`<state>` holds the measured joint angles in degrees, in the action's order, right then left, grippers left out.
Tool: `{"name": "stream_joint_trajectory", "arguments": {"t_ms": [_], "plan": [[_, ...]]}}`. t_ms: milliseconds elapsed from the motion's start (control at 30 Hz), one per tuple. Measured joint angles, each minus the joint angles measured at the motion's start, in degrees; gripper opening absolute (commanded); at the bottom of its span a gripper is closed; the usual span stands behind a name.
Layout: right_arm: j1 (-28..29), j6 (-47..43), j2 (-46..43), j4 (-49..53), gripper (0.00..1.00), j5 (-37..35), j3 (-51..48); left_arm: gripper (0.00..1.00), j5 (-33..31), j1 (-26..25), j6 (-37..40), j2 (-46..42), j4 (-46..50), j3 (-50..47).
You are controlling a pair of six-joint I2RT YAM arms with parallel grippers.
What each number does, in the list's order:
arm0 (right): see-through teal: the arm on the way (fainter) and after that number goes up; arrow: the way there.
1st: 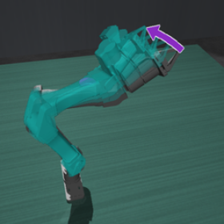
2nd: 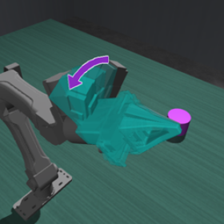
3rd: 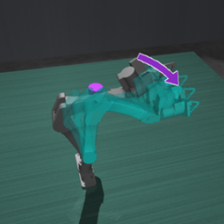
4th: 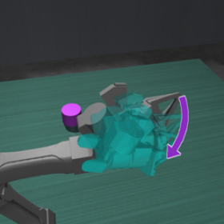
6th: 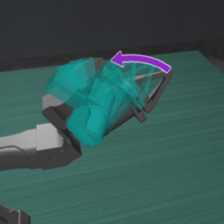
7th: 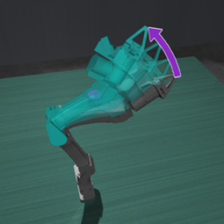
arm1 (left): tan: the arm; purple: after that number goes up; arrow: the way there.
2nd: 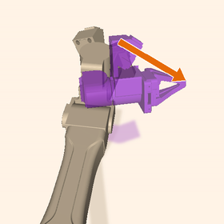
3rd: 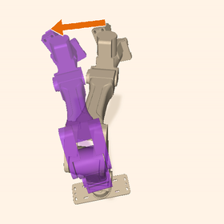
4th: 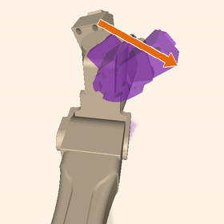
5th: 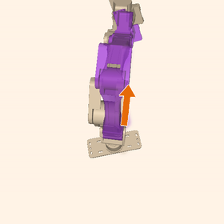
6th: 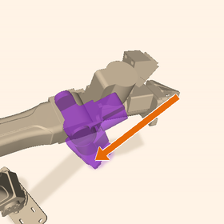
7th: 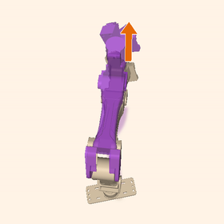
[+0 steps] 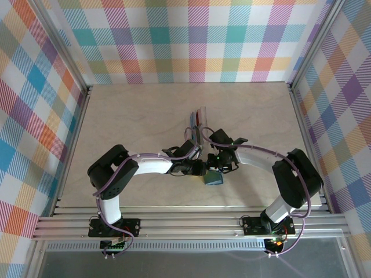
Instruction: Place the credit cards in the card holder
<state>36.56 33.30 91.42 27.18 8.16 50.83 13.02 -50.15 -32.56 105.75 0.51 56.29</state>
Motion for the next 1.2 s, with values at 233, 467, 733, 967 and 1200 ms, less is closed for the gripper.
{"name": "stream_joint_trajectory", "arguments": {"t_ms": [233, 467, 733, 967, 1200], "plan": [[-1.81, -1.33, -1.38, -2.29, 0.0, 4.61, -2.16, 0.24, 0.66, 0.0, -0.22, 0.28, -0.26, 0.13], [-3.3, -2.71, -2.6, -2.51, 0.0, 9.11, -3.54, 0.24, 0.61, 0.0, -0.5, 0.42, -0.7, 0.13], [-4.72, -3.8, -4.63, -0.39, 0.0, 14.43, -4.48, 0.24, 0.46, 0.0, -0.85, 0.87, -1.75, 0.22], [-7.96, -3.61, -7.17, -0.79, 0.0, 17.07, -6.23, 0.24, 0.44, 0.0, -0.85, 1.01, -2.23, 0.22], [-9.79, -3.13, -7.17, -1.22, 0.0, 17.94, -7.32, 0.24, 0.39, -0.24, -0.85, 1.01, -2.49, 0.22]]}}
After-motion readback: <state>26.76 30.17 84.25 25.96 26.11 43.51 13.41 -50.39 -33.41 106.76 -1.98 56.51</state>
